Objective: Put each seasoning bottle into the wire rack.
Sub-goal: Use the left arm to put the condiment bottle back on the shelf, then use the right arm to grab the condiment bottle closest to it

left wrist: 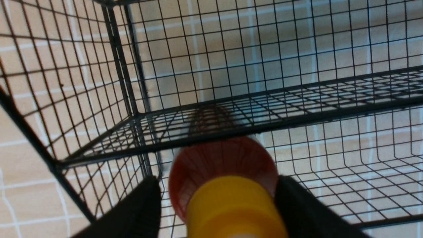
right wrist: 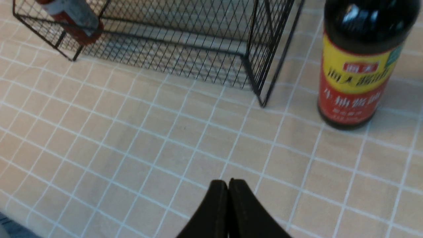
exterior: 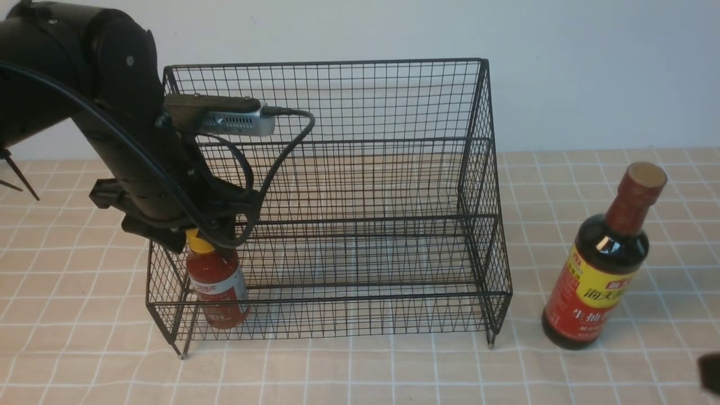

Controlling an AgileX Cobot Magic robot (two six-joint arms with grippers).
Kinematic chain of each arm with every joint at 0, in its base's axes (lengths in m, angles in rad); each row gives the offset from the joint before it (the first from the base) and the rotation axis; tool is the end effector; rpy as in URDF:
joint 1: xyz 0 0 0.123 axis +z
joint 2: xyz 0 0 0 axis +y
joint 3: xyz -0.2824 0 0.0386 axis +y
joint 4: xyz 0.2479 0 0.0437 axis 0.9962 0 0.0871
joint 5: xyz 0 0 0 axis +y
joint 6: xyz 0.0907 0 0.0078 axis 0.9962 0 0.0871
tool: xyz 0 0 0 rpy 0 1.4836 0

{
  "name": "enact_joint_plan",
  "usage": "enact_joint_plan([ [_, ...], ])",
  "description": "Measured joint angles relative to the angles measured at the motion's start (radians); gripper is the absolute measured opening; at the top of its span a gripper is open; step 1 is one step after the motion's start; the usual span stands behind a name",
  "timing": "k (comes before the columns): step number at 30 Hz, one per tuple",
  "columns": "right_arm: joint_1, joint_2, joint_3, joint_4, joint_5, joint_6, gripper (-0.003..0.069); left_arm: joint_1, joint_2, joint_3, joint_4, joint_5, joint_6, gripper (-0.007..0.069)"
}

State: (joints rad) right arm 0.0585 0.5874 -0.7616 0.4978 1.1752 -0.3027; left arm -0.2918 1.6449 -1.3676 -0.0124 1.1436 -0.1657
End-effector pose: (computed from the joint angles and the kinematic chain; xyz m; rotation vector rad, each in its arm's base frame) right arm 0.0733 0.0445 0.3353 -0.3865 2.3563 0.5358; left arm 0.3168 -0.0962 0.2874 0.1780 2.9064 -0.0955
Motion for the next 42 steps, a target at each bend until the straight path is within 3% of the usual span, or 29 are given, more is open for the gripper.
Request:
enact_joint_plan([
  [5,0.000,0.051,-0.173,-0.140,0.002,0.060,0.0001,0.000,-0.002,-0.092,0.000,0.076,0.000,0.0473],
  [9,0.000,0.157,-0.297,-0.169,0.002,0.097,0.0057,0.000,-0.055,-0.145,0.001,0.081,0.024,0.0351],
  [12,0.000,0.294,-0.382,-0.141,0.001,0.076,0.0154,0.000,-0.183,-0.149,0.004,0.088,0.061,0.0149],
  [14,0.000,0.352,-0.417,-0.123,-0.002,0.035,0.0211,0.000,-0.250,-0.146,0.004,0.090,0.077,0.0070],
  [15,0.000,0.410,-0.445,-0.116,-0.004,0.001,0.0275,0.000,-0.313,-0.130,0.000,0.090,0.085,0.0028],
  [21,0.000,0.601,-0.497,-0.127,-0.034,-0.054,0.0533,0.000,-0.676,0.081,-0.004,0.083,0.094,-0.0007],
  [26,0.002,0.711,-0.499,-0.134,-0.077,-0.070,0.0625,0.000,-0.968,0.338,-0.004,-0.040,0.094,-0.0007],
  [31,0.028,0.794,-0.499,-0.161,-0.088,-0.074,0.0632,0.000,-1.217,0.568,-0.002,-0.146,0.086,-0.0007],
  [35,0.063,0.831,-0.499,-0.199,-0.089,-0.072,0.0590,0.000,-1.338,0.672,-0.001,-0.164,0.051,-0.0007],
  [38,0.091,0.852,-0.499,-0.241,-0.089,-0.048,0.0507,0.000,-1.391,0.744,-0.001,-0.167,0.024,-0.0007],
  [42,0.104,0.858,-0.499,-0.288,-0.073,0.016,0.0294,0.000,-1.404,0.805,-0.001,-0.166,0.005,-0.0007],
])
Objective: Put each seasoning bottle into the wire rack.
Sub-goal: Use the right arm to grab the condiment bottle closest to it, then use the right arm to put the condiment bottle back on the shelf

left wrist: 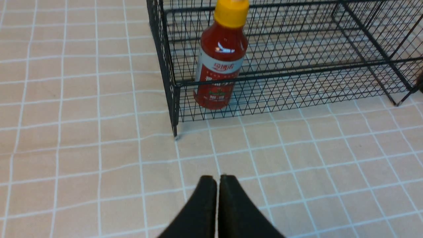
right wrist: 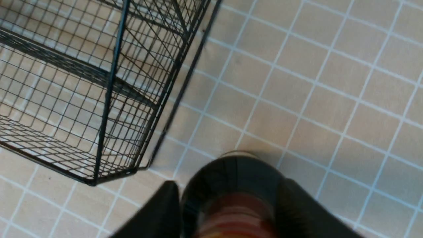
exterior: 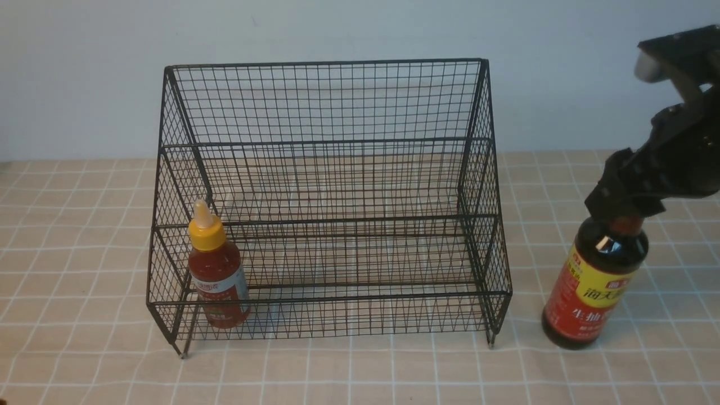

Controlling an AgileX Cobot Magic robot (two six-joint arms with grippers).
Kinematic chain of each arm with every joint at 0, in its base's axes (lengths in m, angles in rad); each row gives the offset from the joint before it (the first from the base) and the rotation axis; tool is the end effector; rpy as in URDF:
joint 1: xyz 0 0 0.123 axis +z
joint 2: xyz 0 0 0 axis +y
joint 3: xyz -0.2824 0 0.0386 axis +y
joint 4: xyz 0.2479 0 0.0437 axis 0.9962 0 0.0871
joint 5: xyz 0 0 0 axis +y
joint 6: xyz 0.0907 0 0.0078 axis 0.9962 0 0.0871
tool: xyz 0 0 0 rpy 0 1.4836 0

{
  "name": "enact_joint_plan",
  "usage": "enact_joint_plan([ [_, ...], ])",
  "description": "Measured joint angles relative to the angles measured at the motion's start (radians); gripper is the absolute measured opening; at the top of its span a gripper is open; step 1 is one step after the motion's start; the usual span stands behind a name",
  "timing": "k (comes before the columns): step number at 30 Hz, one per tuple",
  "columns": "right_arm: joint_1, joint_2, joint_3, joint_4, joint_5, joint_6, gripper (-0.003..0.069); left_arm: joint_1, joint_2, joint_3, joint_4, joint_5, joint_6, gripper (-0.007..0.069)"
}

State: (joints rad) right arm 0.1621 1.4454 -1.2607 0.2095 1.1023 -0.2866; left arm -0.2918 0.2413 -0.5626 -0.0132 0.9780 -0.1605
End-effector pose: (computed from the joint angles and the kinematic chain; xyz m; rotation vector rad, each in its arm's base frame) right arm 0.2812 0.0631 0.3223 -0.5314 2.6975 0.2496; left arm 0.0313 -0.0105 0.2985 0.1398 2.1488 -0.2799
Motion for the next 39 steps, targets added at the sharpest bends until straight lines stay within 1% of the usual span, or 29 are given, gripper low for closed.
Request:
enact_joint_plan([
  [1,0.000,0.000,0.000,-0.016,-0.002,-0.001,0.0273,0.000,0.000,0.005,0.000,-0.002,-0.001,-0.0007],
  [2,0.000,0.000,-0.001,-0.025,-0.003,0.007,0.0267,0.000,0.000,0.007,0.000,-0.002,-0.003,-0.0007],
  [8,0.000,0.000,-0.014,-0.029,0.012,0.009,0.0271,0.000,0.000,0.009,0.001,-0.024,-0.005,-0.0007],
  [13,0.000,-0.017,-0.083,-0.032,0.120,0.024,0.0271,0.000,0.000,0.009,0.001,-0.040,-0.005,-0.0007],
  [16,0.000,-0.059,-0.224,-0.033,0.209,0.034,0.0271,0.000,0.000,0.009,0.001,-0.047,-0.005,-0.0007],
  [17,0.000,-0.060,-0.233,-0.033,0.211,0.035,0.0271,0.000,0.000,0.009,0.001,-0.049,-0.005,-0.0007],
  [18,0.000,-0.070,-0.312,-0.033,0.223,0.036,0.0271,0.000,0.000,0.009,0.001,-0.062,-0.005,-0.0007],
  [22,0.000,-0.073,-0.484,-0.009,0.221,0.036,0.0271,0.000,0.000,0.009,0.001,-0.093,-0.005,-0.0007],
  [23,0.000,-0.073,-0.484,-0.009,0.221,0.036,0.0271,0.000,0.000,0.009,0.001,-0.096,-0.005,-0.0007],
  [24,0.000,-0.073,-0.538,0.018,0.220,0.036,0.0271,0.000,0.000,0.009,0.001,-0.101,-0.005,-0.0007],
  [26,0.000,-0.073,-0.576,0.042,0.225,0.036,0.0271,0.000,0.000,0.009,0.001,-0.103,-0.005,-0.0007],
  [29,0.001,-0.067,-0.635,0.121,0.231,0.037,0.0271,0.000,0.000,0.009,0.001,-0.105,-0.005,-0.0007],
  [30,0.012,-0.058,-0.648,0.146,0.227,0.038,0.0271,0.000,0.000,0.009,0.001,-0.105,-0.005,-0.0007],
  [33,0.047,-0.032,-0.654,0.170,0.215,0.038,0.0271,0.000,0.000,0.009,0.001,-0.105,-0.005,-0.0007],
  [35,0.090,0.003,-0.654,0.170,0.214,0.038,0.0271,0.000,0.000,0.009,0.001,-0.105,-0.005,-0.0007],
  [37,0.110,0.020,-0.653,0.166,0.211,0.037,0.0271,0.000,0.000,0.009,0.000,-0.105,-0.005,-0.0007],
  [39,0.166,0.066,-0.651,0.153,0.178,0.042,0.0271,0.000,0.000,0.009,0.000,-0.105,-0.005,-0.0007],
])
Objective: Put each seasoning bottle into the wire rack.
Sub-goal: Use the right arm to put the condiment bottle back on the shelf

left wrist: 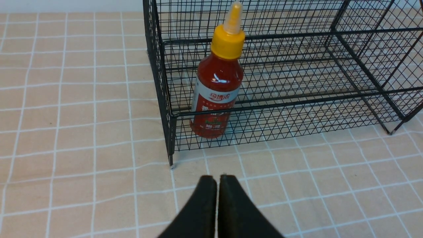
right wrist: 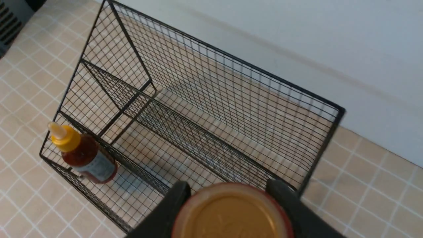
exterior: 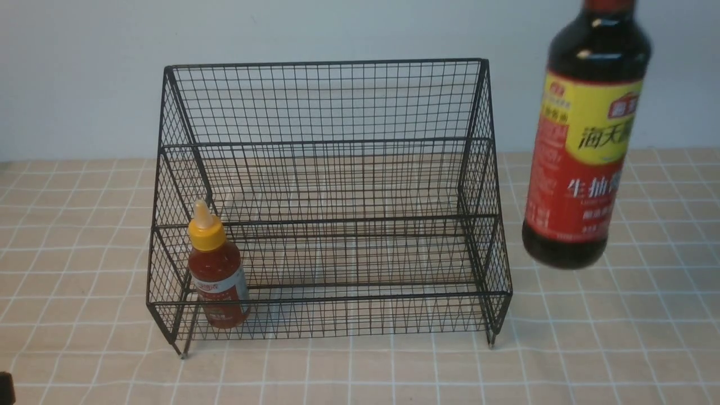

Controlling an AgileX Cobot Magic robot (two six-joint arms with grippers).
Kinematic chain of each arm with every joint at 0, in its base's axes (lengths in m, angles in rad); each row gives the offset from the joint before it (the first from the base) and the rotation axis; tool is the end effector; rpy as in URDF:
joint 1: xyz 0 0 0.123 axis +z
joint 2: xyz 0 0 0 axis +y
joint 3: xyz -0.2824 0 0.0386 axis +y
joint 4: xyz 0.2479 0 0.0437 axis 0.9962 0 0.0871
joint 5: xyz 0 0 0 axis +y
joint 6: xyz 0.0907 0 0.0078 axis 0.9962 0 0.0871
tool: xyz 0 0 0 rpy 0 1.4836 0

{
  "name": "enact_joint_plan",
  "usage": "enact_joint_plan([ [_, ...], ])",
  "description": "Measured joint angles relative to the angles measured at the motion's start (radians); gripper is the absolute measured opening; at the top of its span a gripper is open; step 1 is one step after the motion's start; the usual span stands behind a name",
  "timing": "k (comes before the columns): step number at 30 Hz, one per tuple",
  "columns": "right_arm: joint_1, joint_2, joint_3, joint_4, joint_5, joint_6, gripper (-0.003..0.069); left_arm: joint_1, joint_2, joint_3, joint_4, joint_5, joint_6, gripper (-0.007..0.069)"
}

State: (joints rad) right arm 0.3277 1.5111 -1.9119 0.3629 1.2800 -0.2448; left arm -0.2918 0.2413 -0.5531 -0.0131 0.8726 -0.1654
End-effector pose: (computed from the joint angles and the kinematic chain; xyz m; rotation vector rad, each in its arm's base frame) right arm 0.2685 0.1240 0.4843 -0.7044 2.2314 0.5011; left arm 0.0366 -0.0120 0.3040 0.1276 2.0537 -0.3002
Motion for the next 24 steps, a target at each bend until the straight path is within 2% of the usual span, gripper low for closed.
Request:
enact_joint_plan([
  [4,0.045,0.043,0.001,-0.009,-0.088,0.013,0.0271,0.000,0.000,0.000,0.000,0.014,0.000,-0.0007],
  [11,0.054,0.094,0.001,-0.017,-0.204,0.019,0.0271,0.000,0.000,0.000,0.000,0.039,0.000,-0.0007],
  [24,0.054,0.195,-0.011,-0.041,-0.262,0.021,0.0271,0.000,0.000,0.000,0.000,0.040,0.000,-0.0007],
])
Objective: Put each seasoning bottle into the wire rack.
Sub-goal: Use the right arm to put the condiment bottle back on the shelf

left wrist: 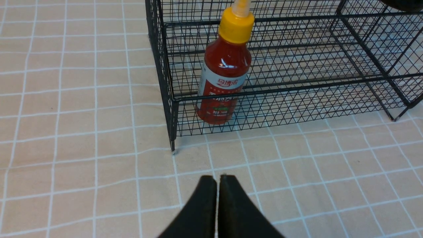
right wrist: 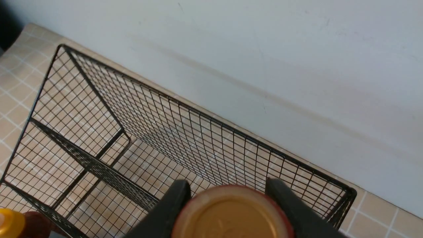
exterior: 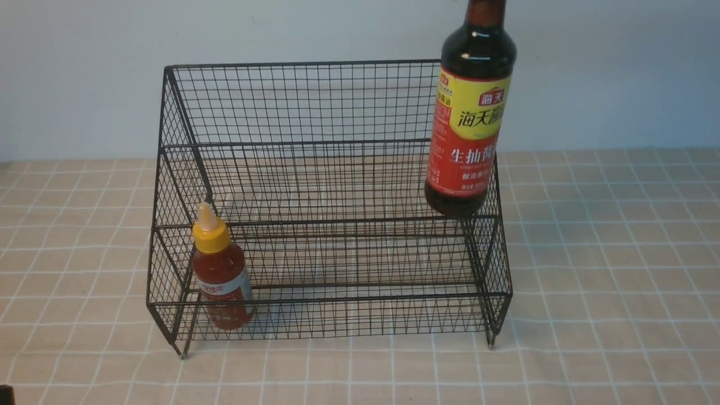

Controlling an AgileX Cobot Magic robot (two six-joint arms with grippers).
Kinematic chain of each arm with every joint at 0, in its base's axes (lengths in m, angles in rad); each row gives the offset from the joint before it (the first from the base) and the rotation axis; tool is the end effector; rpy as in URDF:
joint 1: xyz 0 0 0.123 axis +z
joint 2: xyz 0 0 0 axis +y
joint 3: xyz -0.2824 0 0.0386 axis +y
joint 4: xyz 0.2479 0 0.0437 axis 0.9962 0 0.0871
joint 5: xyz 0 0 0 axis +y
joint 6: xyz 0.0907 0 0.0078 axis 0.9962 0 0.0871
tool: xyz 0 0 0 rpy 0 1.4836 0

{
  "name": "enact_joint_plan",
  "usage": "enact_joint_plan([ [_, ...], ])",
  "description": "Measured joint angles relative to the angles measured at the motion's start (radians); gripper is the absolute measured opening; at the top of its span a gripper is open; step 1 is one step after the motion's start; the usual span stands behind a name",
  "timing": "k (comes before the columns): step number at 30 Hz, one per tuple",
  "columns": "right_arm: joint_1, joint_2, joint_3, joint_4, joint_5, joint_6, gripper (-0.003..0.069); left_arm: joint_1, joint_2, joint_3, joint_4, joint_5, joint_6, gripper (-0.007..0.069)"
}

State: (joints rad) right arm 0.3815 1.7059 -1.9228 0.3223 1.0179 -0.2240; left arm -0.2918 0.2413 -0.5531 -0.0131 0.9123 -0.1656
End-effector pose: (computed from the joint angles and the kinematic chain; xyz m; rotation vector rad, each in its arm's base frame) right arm 0.3403 0.1630 0.4378 -0.6302 2.1867 0.4840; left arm 0.0350 -0.0115 0.3008 0.1302 2.0934 -0.2932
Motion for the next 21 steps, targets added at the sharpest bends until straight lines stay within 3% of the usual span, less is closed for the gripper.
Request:
enact_joint_plan([
  [6,0.000,0.028,0.012,-0.037,0.120,0.006,0.0271,0.000,0.000,0.000,0.000,0.001,0.000,-0.0007],
  [15,0.000,0.041,0.017,-0.047,0.094,0.029,0.0271,0.000,0.000,0.000,0.000,0.001,0.000,-0.0007],
  [21,0.000,0.057,0.016,-0.040,0.193,0.023,0.0271,0.000,0.000,0.000,0.000,0.001,0.000,-0.0007],
])
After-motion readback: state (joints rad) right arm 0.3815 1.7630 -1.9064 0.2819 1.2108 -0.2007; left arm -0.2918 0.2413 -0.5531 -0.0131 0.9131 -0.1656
